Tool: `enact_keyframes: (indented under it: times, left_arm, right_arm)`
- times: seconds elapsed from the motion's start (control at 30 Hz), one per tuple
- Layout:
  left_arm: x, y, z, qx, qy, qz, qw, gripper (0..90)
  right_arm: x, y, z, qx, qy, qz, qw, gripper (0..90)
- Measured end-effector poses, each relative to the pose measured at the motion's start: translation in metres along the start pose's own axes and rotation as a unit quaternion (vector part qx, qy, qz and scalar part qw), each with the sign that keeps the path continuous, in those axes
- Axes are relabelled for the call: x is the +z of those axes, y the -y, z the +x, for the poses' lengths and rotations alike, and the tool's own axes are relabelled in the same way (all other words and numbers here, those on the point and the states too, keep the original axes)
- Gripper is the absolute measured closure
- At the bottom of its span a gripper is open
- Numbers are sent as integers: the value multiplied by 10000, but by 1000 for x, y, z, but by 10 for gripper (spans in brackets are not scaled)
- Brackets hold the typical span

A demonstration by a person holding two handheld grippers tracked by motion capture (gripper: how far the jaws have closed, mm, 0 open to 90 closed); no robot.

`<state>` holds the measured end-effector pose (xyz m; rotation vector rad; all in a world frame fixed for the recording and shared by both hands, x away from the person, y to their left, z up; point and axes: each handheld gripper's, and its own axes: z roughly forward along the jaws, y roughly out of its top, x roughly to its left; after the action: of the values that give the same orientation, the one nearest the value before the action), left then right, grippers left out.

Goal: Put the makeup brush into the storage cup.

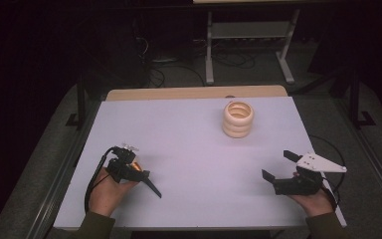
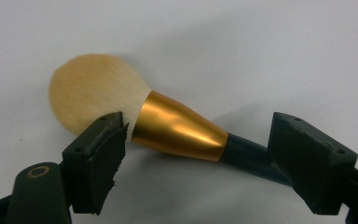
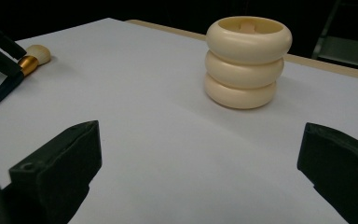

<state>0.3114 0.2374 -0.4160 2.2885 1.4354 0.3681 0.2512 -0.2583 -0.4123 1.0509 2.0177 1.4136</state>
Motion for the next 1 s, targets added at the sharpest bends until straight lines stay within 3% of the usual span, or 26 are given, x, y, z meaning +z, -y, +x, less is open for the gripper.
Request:
enact_keyframes:
  times: [0.37, 0.83, 1.0]
  left_arm:
    - [4, 3, 3, -9, 1, 215, 9998, 196]
    - [5, 1, 9, -20, 3, 246, 9997, 242]
    - [7, -1, 13, -143, 23, 236, 9996, 259]
  right_arm:
    - [0, 0, -1, 6, 7, 0, 10000, 0]
    - [0, 0, 0, 1, -4, 40, 10000, 0]
    - [1, 0, 0, 0, 1, 32, 10000, 0]
